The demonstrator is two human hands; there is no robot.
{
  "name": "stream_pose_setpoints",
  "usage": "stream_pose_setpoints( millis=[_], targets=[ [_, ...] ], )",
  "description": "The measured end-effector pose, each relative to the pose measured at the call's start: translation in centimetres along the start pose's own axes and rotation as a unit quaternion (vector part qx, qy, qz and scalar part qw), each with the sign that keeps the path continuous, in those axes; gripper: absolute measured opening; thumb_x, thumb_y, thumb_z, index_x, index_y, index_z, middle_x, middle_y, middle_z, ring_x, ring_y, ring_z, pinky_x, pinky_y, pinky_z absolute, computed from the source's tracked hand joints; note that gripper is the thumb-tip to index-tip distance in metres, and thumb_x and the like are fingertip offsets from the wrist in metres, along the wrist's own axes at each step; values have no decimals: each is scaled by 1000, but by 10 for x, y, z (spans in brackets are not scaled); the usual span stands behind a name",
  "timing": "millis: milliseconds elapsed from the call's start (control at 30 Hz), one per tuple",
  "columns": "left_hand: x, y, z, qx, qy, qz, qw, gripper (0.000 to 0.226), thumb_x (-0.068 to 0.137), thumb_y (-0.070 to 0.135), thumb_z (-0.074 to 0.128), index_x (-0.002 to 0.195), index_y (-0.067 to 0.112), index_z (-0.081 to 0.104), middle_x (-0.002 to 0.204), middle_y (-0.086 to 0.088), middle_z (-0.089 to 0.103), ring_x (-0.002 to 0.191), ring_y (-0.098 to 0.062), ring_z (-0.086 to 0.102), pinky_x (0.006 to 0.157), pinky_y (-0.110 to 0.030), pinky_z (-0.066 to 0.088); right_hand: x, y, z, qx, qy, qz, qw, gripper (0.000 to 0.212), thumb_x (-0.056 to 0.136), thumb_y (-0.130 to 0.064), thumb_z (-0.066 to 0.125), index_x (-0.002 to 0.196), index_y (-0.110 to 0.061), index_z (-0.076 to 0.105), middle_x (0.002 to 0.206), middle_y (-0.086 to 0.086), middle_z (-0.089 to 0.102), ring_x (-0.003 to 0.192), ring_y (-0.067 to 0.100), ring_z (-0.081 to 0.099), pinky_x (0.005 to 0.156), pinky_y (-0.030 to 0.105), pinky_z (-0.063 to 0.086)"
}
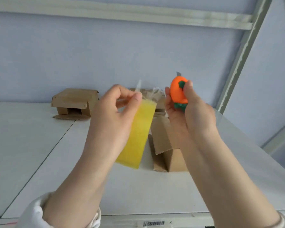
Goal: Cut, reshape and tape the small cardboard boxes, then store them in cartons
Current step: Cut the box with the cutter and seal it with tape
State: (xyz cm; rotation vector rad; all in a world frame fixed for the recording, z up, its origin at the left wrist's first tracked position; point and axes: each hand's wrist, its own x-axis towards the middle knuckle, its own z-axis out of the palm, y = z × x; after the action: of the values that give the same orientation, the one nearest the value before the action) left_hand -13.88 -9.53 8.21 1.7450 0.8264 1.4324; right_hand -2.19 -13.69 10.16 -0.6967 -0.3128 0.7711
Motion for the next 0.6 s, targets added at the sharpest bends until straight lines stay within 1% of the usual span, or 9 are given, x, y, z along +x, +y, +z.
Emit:
stream_pose_setpoints(
  millis=[67, 133, 200, 267, 300, 367, 500, 567, 600],
  targets=[
    [-4, 12, 11, -60, 2, -33, 998, 19, 84, 37, 65, 71, 24, 59, 67, 18, 60, 65, 2, 52, 66, -17, 39, 13, -39, -33, -27, 40, -69, 996, 16, 94, -20, 56, 89, -5, 58, 90, 7, 64, 72, 14, 65, 64, 19, 51],
    [-9, 16, 17, -94, -3, -64, 993, 18, 80, 40, 66, 71, 25, 62, 79, 7, 62, 74, -9, 53, 71, -27, 40, 34, -58, -80, -185, 110, -105, 971, 19, 92, -25, 59, 100, -8, 59, 104, 7, 64, 81, 12, 64, 65, 18, 50],
    [-18, 18, 30, -103, -12, -81, 991, 17, 83, 36, 64, 71, 24, 62, 83, 2, 62, 76, -12, 53, 71, -29, 39, 51, -65, -133, -347, 184, -81, 916, 30, 90, -29, 61, 114, -11, 57, 117, 7, 59, 83, 15, 60, 64, 20, 49],
    [-27, 21, 46, -104, -14, -84, 991, 15, 84, 33, 62, 73, 24, 63, 84, 2, 63, 76, -11, 53, 72, -29, 40, 61, -62, -176, -458, 213, -48, 862, 31, 87, -30, 64, 112, -12, 57, 115, 9, 58, 85, 20, 56, 69, 30, 48],
    [-30, 23, 53, -104, -14, -85, 991, 14, 85, 32, 62, 73, 23, 64, 85, 2, 64, 77, -11, 54, 73, -28, 40, 65, -59, -192, -509, 207, -41, 834, 29, 85, -30, 66, 106, -13, 56, 112, 9, 58, 88, 22, 54, 71, 34, 46],
    [-36, 25, 65, -104, -15, -88, 991, 14, 85, 31, 62, 73, 23, 64, 86, 2, 64, 77, -9, 53, 73, -26, 40, 70, -49, -213, -589, 175, -25, 788, 25, 83, -33, 67, 96, -14, 56, 101, 7, 59, 87, 23, 53, 70, 31, 39],
    [-45, 31, 83, -96, -13, -87, 991, 14, 84, 31, 63, 72, 24, 63, 84, 3, 62, 76, -9, 52, 72, -25, 39, 79, -36, -232, -709, 105, 45, 696, 30, 84, -39, 63, 68, -15, 59, 75, 8, 64, 82, 31, 61, 65, 30, 41],
    [-51, 32, 89, -94, -11, -87, 992, 14, 85, 30, 62, 73, 24, 63, 83, 4, 61, 76, -9, 51, 72, -25, 39, 82, -36, -235, -744, 102, 29, 660, 33, 86, -44, 59, 91, -12, 66, 92, 10, 68, 101, 31, 58, 75, 31, 42],
    [-53, 33, 92, -93, -8, -86, 992, 14, 85, 30, 62, 73, 23, 62, 80, 5, 60, 74, -9, 51, 71, -25, 39, 80, -40, -233, -732, 112, -18, 672, 39, 88, -46, 56, 106, -12, 63, 107, 9, 65, 111, 29, 52, 84, 32, 41]
  ],
)
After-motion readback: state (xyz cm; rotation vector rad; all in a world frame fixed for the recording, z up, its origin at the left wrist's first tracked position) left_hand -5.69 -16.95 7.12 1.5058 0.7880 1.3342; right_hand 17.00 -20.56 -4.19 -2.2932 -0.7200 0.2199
